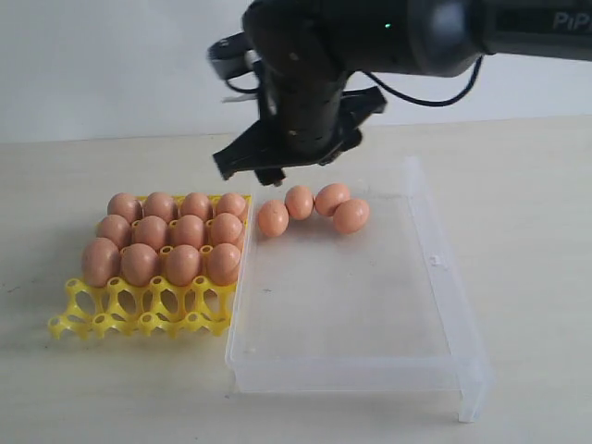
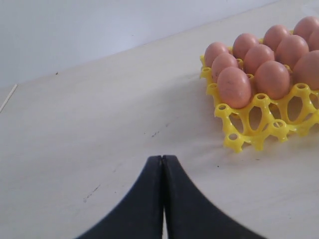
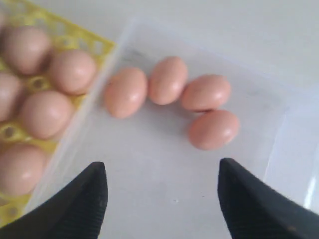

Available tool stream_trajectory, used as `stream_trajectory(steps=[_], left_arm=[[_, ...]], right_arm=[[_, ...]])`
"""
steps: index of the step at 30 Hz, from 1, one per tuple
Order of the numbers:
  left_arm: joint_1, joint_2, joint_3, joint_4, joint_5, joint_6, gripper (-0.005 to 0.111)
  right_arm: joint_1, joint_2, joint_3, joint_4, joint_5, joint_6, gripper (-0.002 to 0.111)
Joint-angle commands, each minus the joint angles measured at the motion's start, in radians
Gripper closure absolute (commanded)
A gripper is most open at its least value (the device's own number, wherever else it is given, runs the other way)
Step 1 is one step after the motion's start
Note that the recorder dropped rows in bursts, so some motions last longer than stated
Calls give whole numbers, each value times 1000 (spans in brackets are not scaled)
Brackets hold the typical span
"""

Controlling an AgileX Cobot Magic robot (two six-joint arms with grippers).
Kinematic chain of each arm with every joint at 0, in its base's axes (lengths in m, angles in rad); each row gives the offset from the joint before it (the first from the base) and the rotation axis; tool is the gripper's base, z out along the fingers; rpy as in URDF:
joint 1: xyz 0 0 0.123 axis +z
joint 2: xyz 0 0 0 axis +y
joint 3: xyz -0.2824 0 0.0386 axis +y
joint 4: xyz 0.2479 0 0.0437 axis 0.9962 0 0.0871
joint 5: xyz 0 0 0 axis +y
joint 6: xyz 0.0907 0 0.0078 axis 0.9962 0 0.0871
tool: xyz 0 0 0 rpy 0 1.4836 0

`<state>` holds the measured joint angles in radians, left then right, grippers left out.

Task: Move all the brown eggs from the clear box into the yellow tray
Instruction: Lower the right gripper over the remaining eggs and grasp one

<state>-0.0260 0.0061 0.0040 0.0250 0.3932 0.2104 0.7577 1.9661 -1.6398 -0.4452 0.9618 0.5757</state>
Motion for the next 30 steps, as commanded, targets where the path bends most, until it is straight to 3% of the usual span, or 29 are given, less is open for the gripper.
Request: stream_trajectory(steps=[1,10,24,30], left_arm=[[-6,-6,-4,0,-6,-6,107],[-6,-6,-4,0,-6,-6,107],[-6,-6,-4,0,-6,-6,107],[-6,-6,-4,0,-6,-6,107]], right_arm=[[-107,41,-1,24,-29,190,46],[-213,150,-1,126,-80,326,46],[-234,224,-1,146,-188,386,46],[-253,231,-1,98,-190,534,46]])
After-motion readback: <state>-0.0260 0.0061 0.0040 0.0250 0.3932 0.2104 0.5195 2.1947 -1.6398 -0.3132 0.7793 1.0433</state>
